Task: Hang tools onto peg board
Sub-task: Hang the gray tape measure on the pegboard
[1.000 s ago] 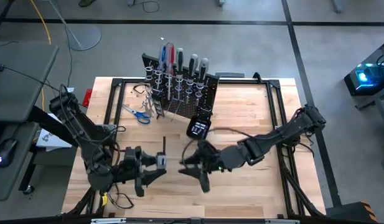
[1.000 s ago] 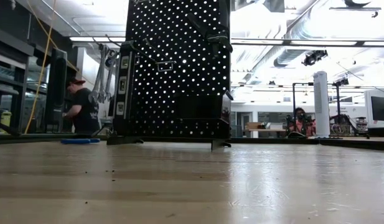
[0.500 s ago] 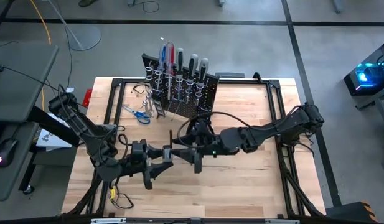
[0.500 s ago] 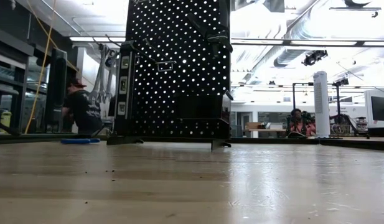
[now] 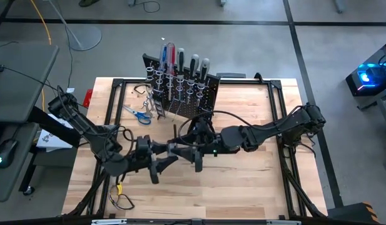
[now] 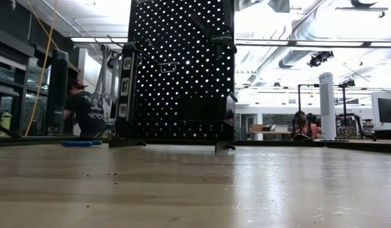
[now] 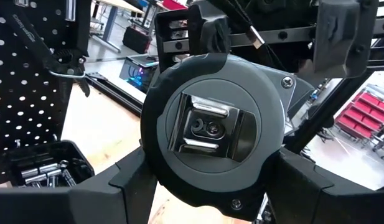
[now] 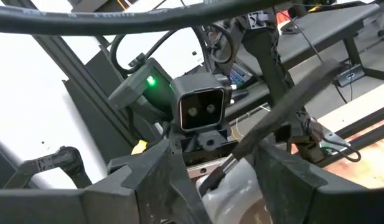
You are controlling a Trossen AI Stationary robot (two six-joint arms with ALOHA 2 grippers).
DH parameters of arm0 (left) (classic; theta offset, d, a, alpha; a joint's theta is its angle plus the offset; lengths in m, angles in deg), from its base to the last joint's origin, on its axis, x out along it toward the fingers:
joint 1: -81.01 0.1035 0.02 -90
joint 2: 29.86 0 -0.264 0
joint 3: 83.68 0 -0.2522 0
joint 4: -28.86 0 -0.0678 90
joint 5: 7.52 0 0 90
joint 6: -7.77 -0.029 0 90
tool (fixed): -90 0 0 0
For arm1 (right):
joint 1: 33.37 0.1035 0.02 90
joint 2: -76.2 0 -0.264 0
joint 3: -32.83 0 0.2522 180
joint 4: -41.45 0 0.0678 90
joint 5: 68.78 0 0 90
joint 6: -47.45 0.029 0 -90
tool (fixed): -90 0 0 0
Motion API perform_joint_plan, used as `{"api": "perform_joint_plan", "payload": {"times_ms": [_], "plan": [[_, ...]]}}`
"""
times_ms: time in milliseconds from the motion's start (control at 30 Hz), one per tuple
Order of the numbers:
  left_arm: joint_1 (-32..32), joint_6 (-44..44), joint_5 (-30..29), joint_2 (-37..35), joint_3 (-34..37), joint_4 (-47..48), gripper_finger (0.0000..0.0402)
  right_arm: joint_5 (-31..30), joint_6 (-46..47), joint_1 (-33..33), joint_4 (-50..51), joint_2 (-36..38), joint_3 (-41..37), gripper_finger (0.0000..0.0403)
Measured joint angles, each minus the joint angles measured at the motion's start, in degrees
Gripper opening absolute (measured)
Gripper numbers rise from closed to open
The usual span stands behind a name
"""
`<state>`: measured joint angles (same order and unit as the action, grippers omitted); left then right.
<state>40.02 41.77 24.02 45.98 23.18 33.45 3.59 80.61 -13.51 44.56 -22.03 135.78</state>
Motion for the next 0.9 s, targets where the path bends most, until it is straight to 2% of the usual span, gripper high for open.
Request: {"api": "perform_joint_plan", "payload": {"times_ms": [67, 133, 267, 300, 433, 633, 667, 800, 900], "plan": [[0.3, 0.2, 0.3, 0.0, 0.0, -0.1, 0.0230, 0.0, 0.0, 0.0, -0.2, 0.0, 0.0, 0.0198], [0.5, 0.2, 0.3, 0.0, 0.0, -0.1, 0.0230, -0.8, -0.2, 0.1, 0.1, 0.0, 0.0, 0.0163], [0.5, 0.4, -0.3, 0.0, 0.0, -0.7, 0.0230, -2.9, -2.3, 1.2, 0.2, 0.0, 0.0, 0.0034], [0.5, 0.6, -0.4, 0.0, 0.0, -0.9, 0.0230, -3.1, -3.3, 1.5, -0.1, 0.0, 0.0, 0.0019], [0.2, 3.0, -0.2, -0.4, 0.0, -1.1, 0.0230, -5.0, -3.5, 2.6, 0.7, 1.1, 0.0, 0.0004], [-1.4, 4.8, 0.5, -0.7, 0.0, 0.6, 0.0224, -6.8, -3.2, 3.1, 8.6, 3.8, -0.1, 0.0002], [-1.7, 6.1, 1.1, -0.7, -0.1, 1.7, 0.0239, -6.8, -3.2, 3.1, 9.7, 4.1, -0.1, 0.0002], [-2.8, 14.5, 6.1, -0.7, 0.0, 10.1, 0.0346, -8.2, -3.5, 3.2, 11.6, 6.3, 0.0, 0.0001], [-3.5, 20.8, 9.6, -0.8, 0.0, 16.1, 0.0387, -8.5, -3.8, 3.2, 14.0, 7.3, 0.0, 0.0001]]}}
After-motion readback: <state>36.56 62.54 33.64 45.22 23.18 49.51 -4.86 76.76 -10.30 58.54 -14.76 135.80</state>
